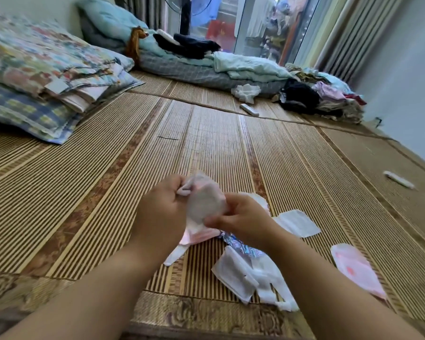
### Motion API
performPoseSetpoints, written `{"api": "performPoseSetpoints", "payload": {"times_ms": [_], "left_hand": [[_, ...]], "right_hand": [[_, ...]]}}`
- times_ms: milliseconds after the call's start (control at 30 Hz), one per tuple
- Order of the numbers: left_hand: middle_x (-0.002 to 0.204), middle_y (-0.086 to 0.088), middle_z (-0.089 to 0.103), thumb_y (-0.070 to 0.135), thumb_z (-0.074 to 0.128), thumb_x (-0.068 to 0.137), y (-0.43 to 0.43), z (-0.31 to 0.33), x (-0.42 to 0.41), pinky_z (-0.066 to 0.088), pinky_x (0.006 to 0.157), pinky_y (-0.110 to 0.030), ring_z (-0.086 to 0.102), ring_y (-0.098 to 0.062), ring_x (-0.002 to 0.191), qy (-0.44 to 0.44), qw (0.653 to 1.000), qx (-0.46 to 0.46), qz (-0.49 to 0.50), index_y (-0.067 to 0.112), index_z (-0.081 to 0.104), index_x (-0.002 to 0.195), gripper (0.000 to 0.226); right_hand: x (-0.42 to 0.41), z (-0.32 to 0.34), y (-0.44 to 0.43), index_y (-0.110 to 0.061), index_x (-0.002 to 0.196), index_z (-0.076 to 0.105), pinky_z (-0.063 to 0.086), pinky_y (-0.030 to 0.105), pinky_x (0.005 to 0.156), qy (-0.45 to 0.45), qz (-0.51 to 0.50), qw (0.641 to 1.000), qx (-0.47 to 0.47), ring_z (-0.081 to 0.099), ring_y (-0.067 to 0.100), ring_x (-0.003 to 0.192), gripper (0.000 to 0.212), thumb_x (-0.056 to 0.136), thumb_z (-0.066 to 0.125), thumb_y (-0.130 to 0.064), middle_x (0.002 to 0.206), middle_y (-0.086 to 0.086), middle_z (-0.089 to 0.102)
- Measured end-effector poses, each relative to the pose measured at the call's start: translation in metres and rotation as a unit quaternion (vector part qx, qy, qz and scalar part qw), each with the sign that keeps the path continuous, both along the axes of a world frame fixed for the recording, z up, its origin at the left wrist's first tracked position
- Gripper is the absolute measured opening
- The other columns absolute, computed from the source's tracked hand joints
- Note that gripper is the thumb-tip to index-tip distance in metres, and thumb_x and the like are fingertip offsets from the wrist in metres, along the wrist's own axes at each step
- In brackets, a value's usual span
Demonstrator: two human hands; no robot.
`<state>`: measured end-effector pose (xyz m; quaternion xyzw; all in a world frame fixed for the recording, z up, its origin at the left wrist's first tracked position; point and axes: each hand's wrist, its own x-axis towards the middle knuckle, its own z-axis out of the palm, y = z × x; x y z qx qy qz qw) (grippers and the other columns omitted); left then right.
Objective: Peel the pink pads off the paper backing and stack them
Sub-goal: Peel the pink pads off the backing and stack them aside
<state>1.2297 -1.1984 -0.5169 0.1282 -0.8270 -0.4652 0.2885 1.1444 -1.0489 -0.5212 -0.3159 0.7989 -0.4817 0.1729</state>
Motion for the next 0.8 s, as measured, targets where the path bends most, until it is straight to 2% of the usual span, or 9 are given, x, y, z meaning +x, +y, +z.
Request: {"api": "performPoseSetpoints", "payload": {"times_ms": [67, 133, 233, 300, 367, 467, 567, 667, 800], "left_hand": [[0.064, 0.003, 0.063, 0.03, 0.048, 0.094, -0.006, 0.002, 0.001, 0.043, 0.05, -0.029, 0.06, -0.018, 0.064, 0.015, 0.996, 0.084, 0.033, 0.023, 0.062, 0.076, 0.023], [0.065, 0.017, 0.066, 0.034, 0.05, 0.093, -0.013, 0.006, 0.002, 0.052, 0.062, -0.04, 0.062, -0.024, 0.069, 0.034, 0.978, 0.19, 0.072, 0.032, 0.066, 0.076, 0.024], [0.072, 0.008, 0.067, 0.03, 0.053, 0.094, -0.024, 0.009, 0.004, 0.054, 0.073, -0.046, 0.063, -0.027, 0.08, 0.045, 0.929, 0.356, 0.092, 0.043, 0.069, 0.065, 0.036], [0.076, -0.002, 0.064, 0.022, 0.053, 0.094, -0.028, 0.008, 0.004, 0.051, 0.062, -0.038, 0.059, -0.025, 0.072, 0.021, 0.902, 0.425, 0.077, 0.035, 0.072, 0.063, 0.039], [0.069, -0.006, 0.067, 0.014, 0.052, 0.094, -0.027, 0.004, 0.004, 0.047, 0.046, -0.026, 0.061, -0.02, 0.056, -0.01, 0.886, 0.462, 0.043, 0.021, 0.072, 0.072, 0.03], [0.06, -0.006, 0.072, 0.011, 0.054, 0.092, -0.019, -0.002, 0.004, 0.051, 0.041, -0.025, 0.067, -0.016, 0.047, -0.095, 0.873, 0.478, 0.0, 0.008, 0.065, 0.085, 0.013], [0.08, -0.017, 0.073, 0.014, 0.054, 0.09, -0.011, -0.014, 0.005, 0.06, 0.061, -0.042, 0.071, -0.028, 0.062, -0.214, 0.881, 0.419, -0.057, 0.003, 0.061, 0.099, 0.016], [0.061, -0.01, 0.069, 0.017, 0.049, 0.093, -0.005, -0.02, 0.008, 0.045, 0.037, -0.025, 0.066, -0.022, 0.052, -0.271, 0.887, 0.364, -0.085, 0.006, 0.062, 0.101, 0.019], [0.057, -0.009, 0.07, 0.019, 0.048, 0.094, -0.004, -0.022, 0.007, 0.039, 0.034, -0.021, 0.069, -0.024, 0.054, -0.313, 0.885, 0.334, -0.086, 0.01, 0.064, 0.097, 0.018]], "right_hand": [[-0.003, -0.009, 0.001, -0.037, 0.065, 0.071, 0.055, 0.025, 0.063, 0.015, -0.025, 0.997, 0.068, 0.064, 0.001, 0.061, 0.02, 0.071, 0.079, -0.019, 0.062, -0.013, 0.07], [-0.006, -0.01, 0.005, -0.026, 0.07, 0.071, 0.056, 0.031, 0.068, 0.021, -0.046, 0.994, 0.095, 0.065, 0.007, 0.065, 0.01, 0.075, 0.076, -0.018, 0.067, -0.006, 0.071], [-0.013, 0.002, 0.021, -0.021, 0.067, 0.067, 0.051, 0.022, 0.059, 0.016, -0.08, 0.995, 0.051, 0.059, 0.005, 0.057, 0.016, 0.08, 0.071, -0.013, 0.058, -0.009, 0.065], [-0.015, 0.017, 0.037, -0.015, 0.069, 0.067, 0.053, 0.023, 0.06, -0.02, -0.103, 0.994, -0.017, 0.062, 0.008, 0.06, 0.014, 0.08, 0.07, -0.009, 0.061, -0.005, 0.066], [-0.014, 0.029, 0.056, -0.01, 0.071, 0.068, 0.052, 0.021, 0.056, -0.083, -0.116, 0.986, -0.085, 0.063, 0.01, 0.056, 0.008, 0.077, 0.071, -0.007, 0.061, -0.002, 0.067], [-0.008, 0.039, 0.087, -0.01, 0.069, 0.072, 0.049, 0.019, 0.045, -0.169, -0.152, 0.968, -0.109, 0.059, 0.011, 0.048, 0.009, 0.065, 0.075, -0.018, 0.061, 0.002, 0.068], [-0.003, 0.035, 0.115, -0.009, 0.079, 0.074, 0.049, 0.024, 0.046, -0.207, -0.192, 0.959, -0.031, 0.058, 0.018, 0.055, 0.017, 0.065, 0.076, -0.018, 0.071, 0.009, 0.071], [-0.008, 0.03, 0.135, -0.001, 0.092, 0.068, 0.047, 0.021, 0.038, -0.24, -0.22, 0.946, 0.004, 0.061, 0.014, 0.047, 0.018, 0.075, 0.071, -0.003, 0.061, 0.006, 0.07], [-0.025, 0.025, 0.159, 0.001, 0.095, 0.067, 0.046, 0.02, 0.035, -0.266, -0.269, 0.925, 0.025, 0.059, 0.014, 0.041, 0.015, 0.08, 0.065, 0.004, 0.068, 0.016, 0.069]]}}
